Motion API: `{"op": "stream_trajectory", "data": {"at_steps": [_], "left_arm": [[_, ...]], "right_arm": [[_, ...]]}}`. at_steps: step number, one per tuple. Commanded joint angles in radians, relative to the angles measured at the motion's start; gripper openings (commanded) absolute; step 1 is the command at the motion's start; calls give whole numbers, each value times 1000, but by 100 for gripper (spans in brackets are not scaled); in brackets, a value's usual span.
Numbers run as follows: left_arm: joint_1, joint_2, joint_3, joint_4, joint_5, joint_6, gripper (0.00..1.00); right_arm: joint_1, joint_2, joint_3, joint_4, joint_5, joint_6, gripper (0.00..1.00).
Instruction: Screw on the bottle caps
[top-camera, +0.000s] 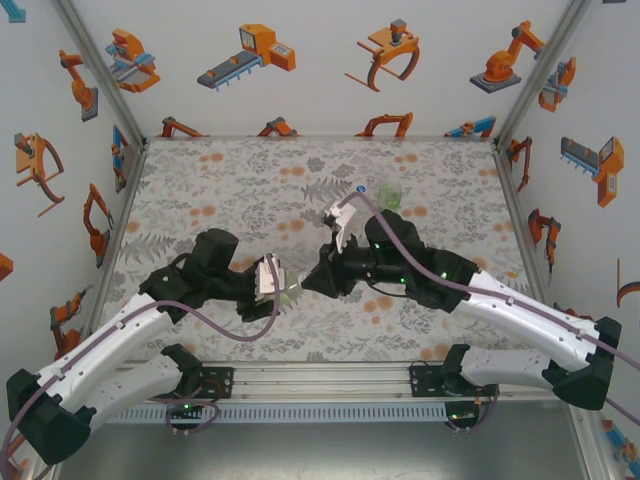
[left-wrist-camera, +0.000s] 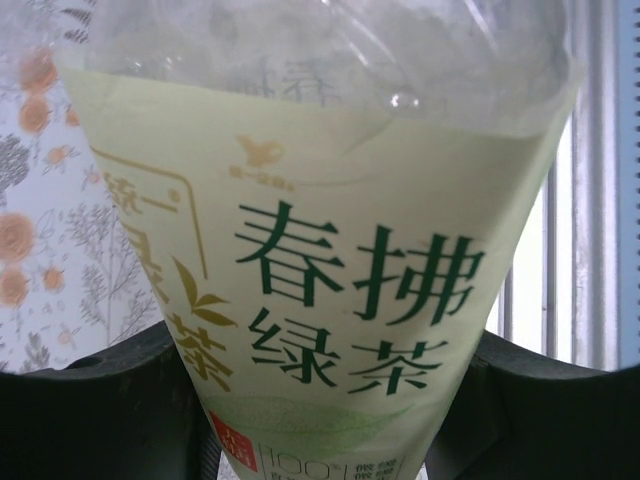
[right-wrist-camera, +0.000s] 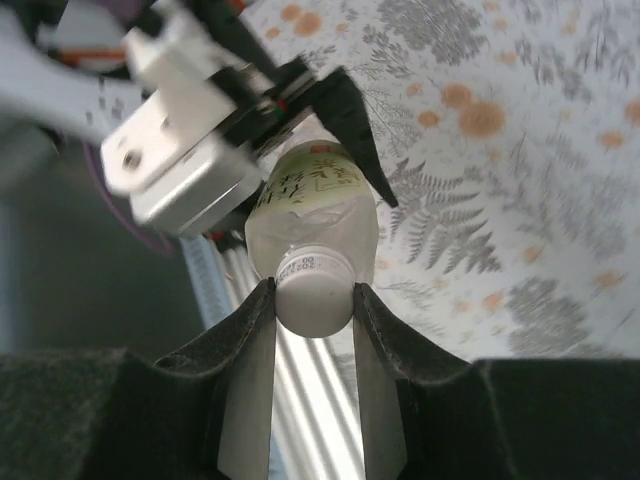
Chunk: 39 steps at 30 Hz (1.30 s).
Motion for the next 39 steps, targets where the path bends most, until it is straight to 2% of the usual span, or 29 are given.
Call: {"op": "stream_trajectory", "data": {"at_steps": [1,3,5,9,12,13,14,16,19,23,25,30,36,39], "left_arm": [[-9,-25,26,21,-48,5,0],[-8,-31,21,32,-79,-4,0],[-8,-33,20,38,-109,-8,0],[-8,-34,21,39,-152,-13,0],[-9,-34,20,39,-143,-15,0],[-8,-34,19,39,-140,-14,0],[-9,-33,19,39,-135,-13,0],[-9,-32,19,39,-129,-11,0],[-9,-29,20,39,-113,-9,0],[-8,-29,18,39,-93,-6,0],[-9,-28,18,39,-75,-2,0],[-8,-34,8,37,58,27,0],[-9,-16,4,27,208,49,1],[-9,17,24,3,260,58,1]], "right_arm": [[-8,14,0,-11,262,589,0],[-7,14,0,-52,312,720,0],[-7,20,5,-73,321,782,0],[-7,41,9,-69,319,812,0],[-7,57,26,-69,309,781,0],[-9,59,32,-70,310,763,2],[-7,58,39,-74,313,743,13],[-8,55,51,-69,318,683,26],[-8,42,73,-51,296,540,45],[-9,20,111,-47,245,294,57],[-8,6,107,-16,191,126,59],[-7,-18,85,-4,-63,-359,59],[-8,-16,127,-172,-323,-859,60],[-8,-10,138,-250,-375,-1051,58]]}}
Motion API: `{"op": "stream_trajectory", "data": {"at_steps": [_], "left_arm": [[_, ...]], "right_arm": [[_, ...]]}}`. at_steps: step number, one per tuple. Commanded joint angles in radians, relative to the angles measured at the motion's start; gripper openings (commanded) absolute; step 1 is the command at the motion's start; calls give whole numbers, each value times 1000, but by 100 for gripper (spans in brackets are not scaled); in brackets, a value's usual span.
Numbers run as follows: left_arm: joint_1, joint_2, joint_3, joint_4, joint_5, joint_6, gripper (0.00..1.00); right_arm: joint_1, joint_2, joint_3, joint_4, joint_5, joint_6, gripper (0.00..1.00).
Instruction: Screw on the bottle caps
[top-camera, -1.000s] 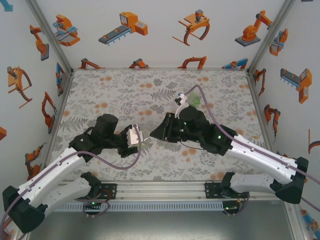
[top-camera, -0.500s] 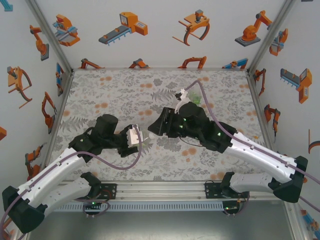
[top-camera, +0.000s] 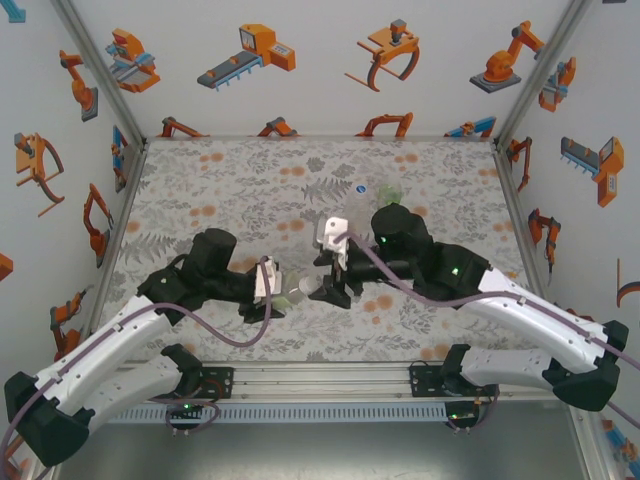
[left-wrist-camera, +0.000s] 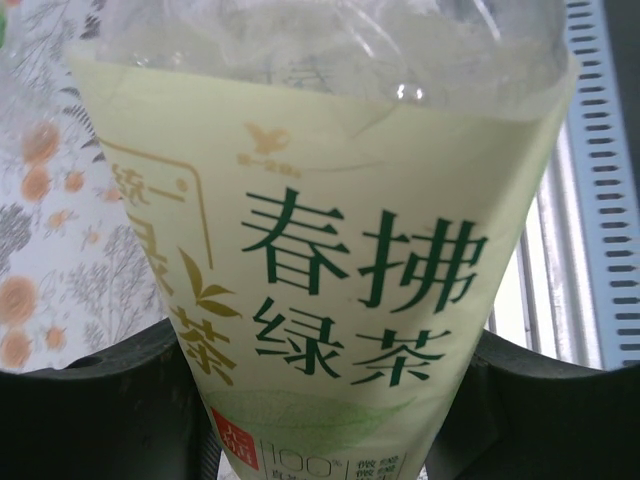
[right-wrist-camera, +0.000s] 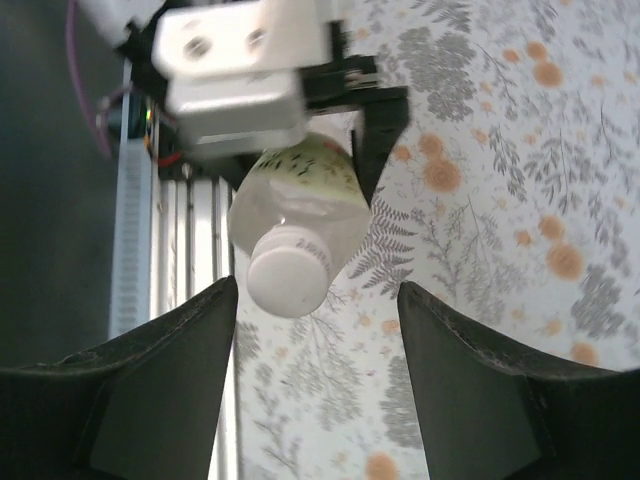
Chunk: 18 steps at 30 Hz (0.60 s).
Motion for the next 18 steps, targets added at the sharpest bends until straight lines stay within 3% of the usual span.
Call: {"op": "stream_trajectory", "data": {"at_steps": [1,18], "left_arm": [[-4,33,29,-31,129,38,1],[-11,39,33,-47,96,36,1]], "right_arm": [[-1,-1,43,-113,-136,-363,57],[-1,34,43,-48,-195,-385,40]]}}
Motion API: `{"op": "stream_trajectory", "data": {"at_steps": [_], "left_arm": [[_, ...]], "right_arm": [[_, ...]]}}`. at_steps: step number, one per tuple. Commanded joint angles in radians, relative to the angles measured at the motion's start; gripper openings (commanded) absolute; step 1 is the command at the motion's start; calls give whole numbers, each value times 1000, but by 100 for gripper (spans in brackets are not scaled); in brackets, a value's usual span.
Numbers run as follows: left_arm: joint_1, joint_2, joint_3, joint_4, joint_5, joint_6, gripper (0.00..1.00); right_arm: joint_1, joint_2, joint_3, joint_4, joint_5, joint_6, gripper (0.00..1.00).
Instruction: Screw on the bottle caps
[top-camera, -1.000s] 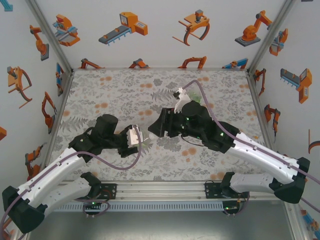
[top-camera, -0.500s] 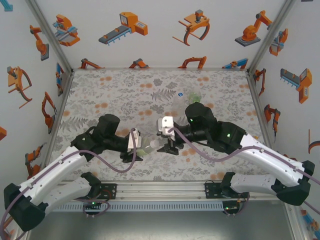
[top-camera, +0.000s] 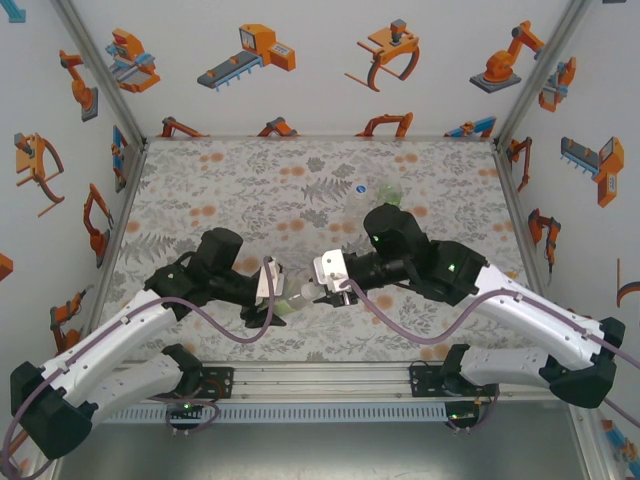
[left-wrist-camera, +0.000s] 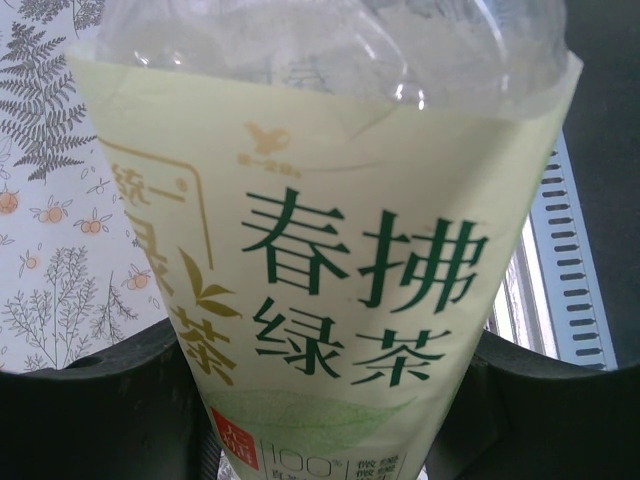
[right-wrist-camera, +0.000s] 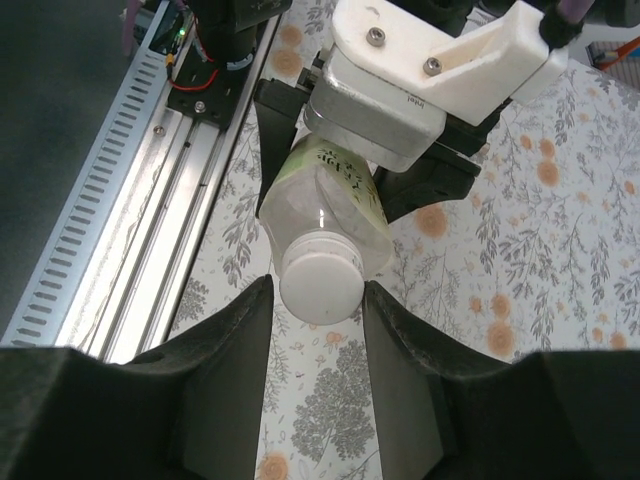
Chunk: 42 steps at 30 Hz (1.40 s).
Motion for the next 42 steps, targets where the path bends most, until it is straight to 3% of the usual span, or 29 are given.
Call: {"op": "stream_trajectory", "data": {"at_steps": [1,7,12,15,18,22,25,29,33,38,41,42], "left_arm": [[-7,-4,28,-16,22,24,1],[-10,-3,31,-19,12,24,1],[-10,-6,30,-20,-4,22,1],[-11,-12,32,-20,-32,21,1],[-12,-17,31,-9,-128,-6,2],[-13,-18,31,12,-305,-47,0],[-12,-18,28,22,-378,-60,0],[-12,-23,20,37,-402,-71,0],[-12,-22,19,40,-410,-70,0],[-12,-17,22,40,-418,-67,0],[-12,-15,22,40,-412,-67,0],[-12,-15,22,40,-407,-68,0]], "right_arm": [[-1,3,14,39,-45,-25,40],[-2,3,6,54,-60,-10,39],[-2,5,-9,75,-61,58,22],[-1,-4,-39,140,-8,213,12],[0,-25,-109,281,113,480,0],[0,-59,-244,472,400,947,0],[1,-57,-289,484,591,1302,0],[1,-23,-275,400,696,1694,0],[-1,4,-280,344,711,1984,0],[0,0,-279,343,730,2007,0],[1,-10,-242,336,731,1903,0],[0,-17,-226,337,731,1805,5]]}}
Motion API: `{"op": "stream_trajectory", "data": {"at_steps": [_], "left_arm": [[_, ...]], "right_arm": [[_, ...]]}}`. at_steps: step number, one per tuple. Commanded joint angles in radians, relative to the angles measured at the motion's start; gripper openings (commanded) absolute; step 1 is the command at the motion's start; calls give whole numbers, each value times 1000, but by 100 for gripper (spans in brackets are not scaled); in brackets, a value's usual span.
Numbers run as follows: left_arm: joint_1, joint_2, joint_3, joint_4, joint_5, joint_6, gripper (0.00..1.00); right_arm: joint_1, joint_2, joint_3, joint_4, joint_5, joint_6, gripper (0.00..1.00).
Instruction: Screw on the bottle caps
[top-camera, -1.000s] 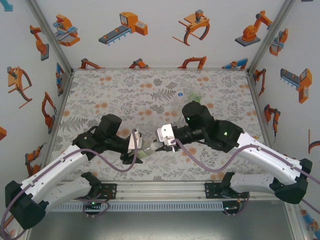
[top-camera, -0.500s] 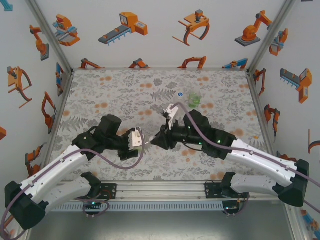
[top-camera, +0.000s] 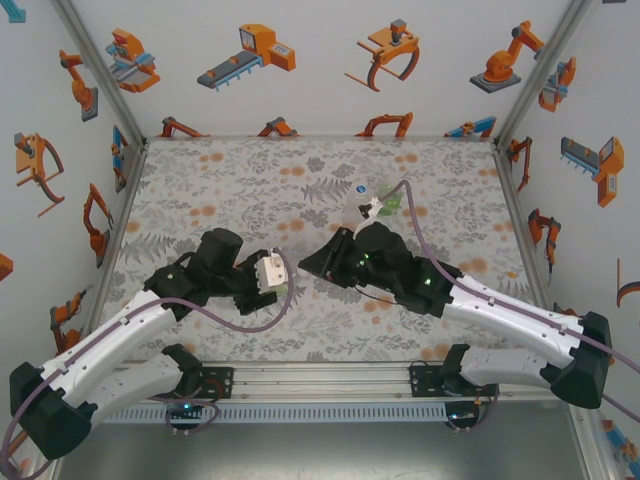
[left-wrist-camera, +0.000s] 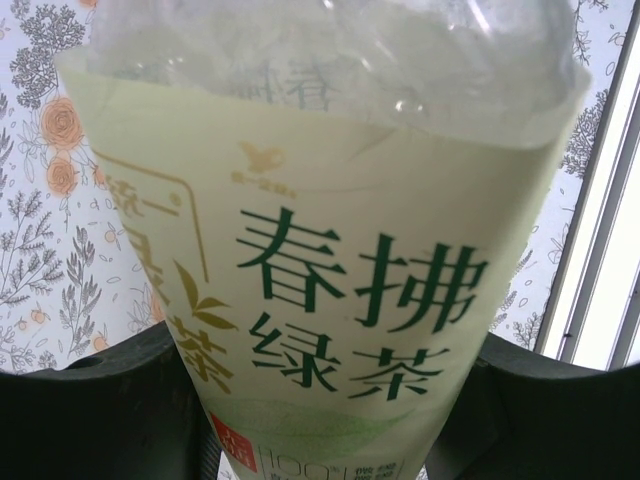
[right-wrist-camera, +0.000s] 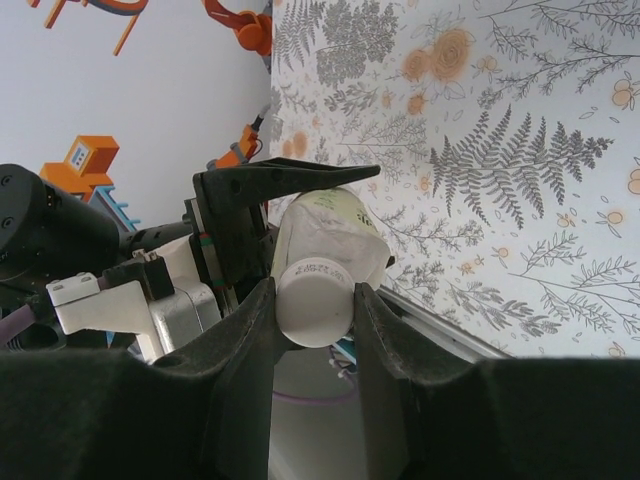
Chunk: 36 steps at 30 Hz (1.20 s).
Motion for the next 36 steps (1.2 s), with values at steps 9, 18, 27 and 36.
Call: {"op": "stream_trajectory", "data": {"at_steps": [9,18,27,36], "left_arm": [[-8,-6,20,33,183,31,0],[-8,40,45,-15,441,82,0],[-8,117,87,-110,609,131,0],[-8,158,112,-155,635,150,0]], "right_arm": [[-3,-97,53,96,-68,-731,46],[-3,-111,139,-43,-458,-1394,52],[-3,-110,195,-275,-746,-1895,52],[-3,-94,172,-245,-754,-1906,41]]}}
